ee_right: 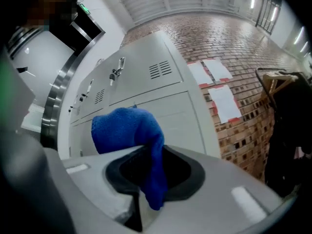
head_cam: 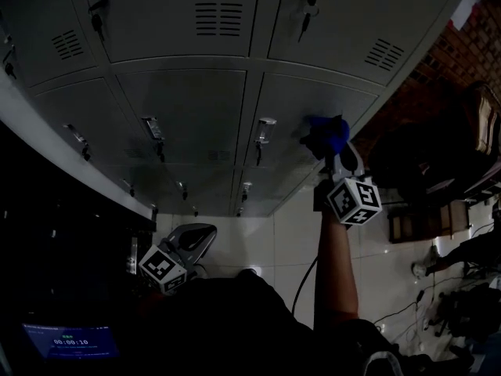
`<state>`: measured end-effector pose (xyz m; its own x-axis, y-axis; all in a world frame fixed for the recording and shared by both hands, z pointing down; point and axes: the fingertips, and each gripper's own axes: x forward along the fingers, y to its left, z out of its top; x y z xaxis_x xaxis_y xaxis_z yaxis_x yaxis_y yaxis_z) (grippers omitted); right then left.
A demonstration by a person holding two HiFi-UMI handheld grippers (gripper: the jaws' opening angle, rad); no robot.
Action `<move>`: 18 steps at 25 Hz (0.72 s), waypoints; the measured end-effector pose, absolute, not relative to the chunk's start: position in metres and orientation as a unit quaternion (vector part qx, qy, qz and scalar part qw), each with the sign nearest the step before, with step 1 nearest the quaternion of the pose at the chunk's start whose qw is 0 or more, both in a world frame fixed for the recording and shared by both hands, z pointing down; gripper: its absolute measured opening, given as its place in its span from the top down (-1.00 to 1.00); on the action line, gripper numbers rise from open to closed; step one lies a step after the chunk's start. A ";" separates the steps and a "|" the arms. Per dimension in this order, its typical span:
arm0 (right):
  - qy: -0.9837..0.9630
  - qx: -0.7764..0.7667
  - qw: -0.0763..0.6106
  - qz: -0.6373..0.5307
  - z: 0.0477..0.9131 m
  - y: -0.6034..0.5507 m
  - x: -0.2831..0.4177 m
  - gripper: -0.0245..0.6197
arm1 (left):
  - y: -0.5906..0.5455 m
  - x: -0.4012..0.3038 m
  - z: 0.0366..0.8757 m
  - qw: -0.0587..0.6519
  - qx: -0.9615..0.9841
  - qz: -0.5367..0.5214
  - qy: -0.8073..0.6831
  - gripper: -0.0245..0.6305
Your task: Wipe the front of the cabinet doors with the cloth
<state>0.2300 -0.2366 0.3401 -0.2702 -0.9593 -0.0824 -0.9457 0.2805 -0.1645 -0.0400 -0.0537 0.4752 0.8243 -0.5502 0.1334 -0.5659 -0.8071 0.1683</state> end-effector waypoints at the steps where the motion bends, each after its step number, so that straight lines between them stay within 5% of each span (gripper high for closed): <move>1: 0.807 -0.584 0.077 -0.044 0.344 -0.236 0.213 0.71 | -0.052 -0.044 0.475 0.101 0.949 0.039 -0.296 0.93; 10: 0.864 -0.496 0.041 -0.073 0.369 -0.245 0.097 0.71 | -0.044 -0.073 0.473 0.100 0.942 0.036 -0.318 0.93; 18: 0.872 -0.478 0.030 -0.097 0.388 -0.255 0.071 0.71 | -0.038 -0.084 0.481 0.104 0.938 0.039 -0.329 0.93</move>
